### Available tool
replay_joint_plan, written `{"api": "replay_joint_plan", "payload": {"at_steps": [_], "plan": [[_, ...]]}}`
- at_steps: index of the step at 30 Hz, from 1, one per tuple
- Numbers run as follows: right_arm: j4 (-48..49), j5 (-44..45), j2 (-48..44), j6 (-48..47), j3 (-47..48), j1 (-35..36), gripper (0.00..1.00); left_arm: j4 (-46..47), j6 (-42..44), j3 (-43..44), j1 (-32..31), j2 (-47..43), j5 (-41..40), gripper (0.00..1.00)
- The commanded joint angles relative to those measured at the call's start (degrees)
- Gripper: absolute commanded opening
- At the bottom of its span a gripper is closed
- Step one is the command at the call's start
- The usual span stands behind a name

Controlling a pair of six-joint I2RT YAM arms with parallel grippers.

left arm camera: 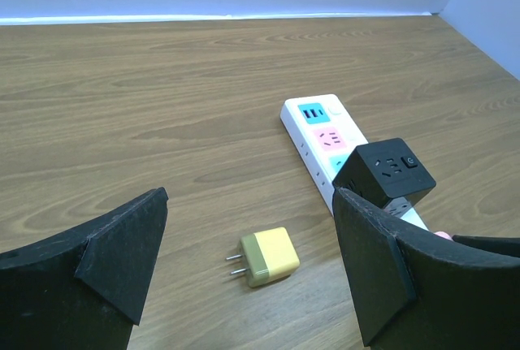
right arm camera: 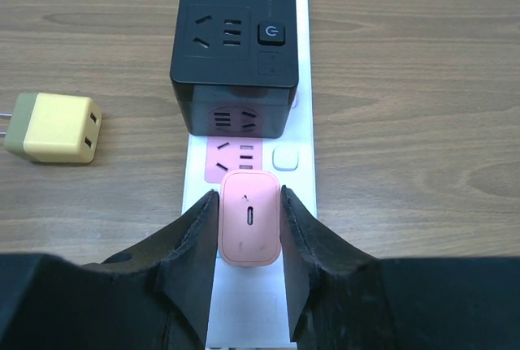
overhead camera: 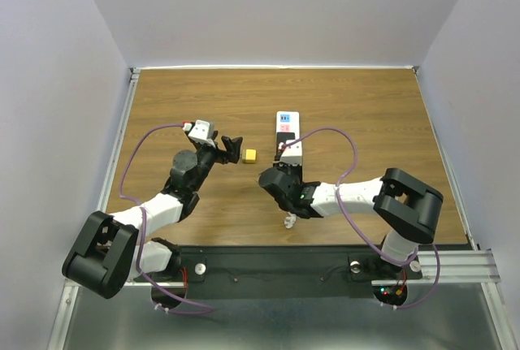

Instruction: Insert the plug

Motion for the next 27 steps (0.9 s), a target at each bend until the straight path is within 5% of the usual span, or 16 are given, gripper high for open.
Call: {"api": "replay_joint_plan", "payload": {"at_steps": [1, 6, 10, 16, 27], "plan": [[-16.71, -10.41, 0.53, 6.72, -6.30, 0.12, 0.00, 3.37, -0.21, -0.50, 0.45, -1.56, 0.59, 0.94], [-18.21, -9.35, -3.01, 7.61, -6.05, 0.12, 0.04, 3.46, -0.30, -0.68, 0.45, -1.74, 0.68, 0.94], [-18.38, -9.26, -3.80, 5.33, -3.68, 0.12, 0.52, 3.46, -0.56, -1.03, 0.45, -2.09, 0.77, 0.94], [-18.30, -8.73, -9.42, 0.94, 0.01, 0.12, 0.92, 3.54, -0.65, -1.12, 0.45, -2.09, 0.50, 0.94], [-17.07, -12.60, -17.25, -3.12, -0.59, 0.30, 1.00, 3.90, -0.65, -1.47, 0.45, -2.27, 0.68, 0.94]]}}
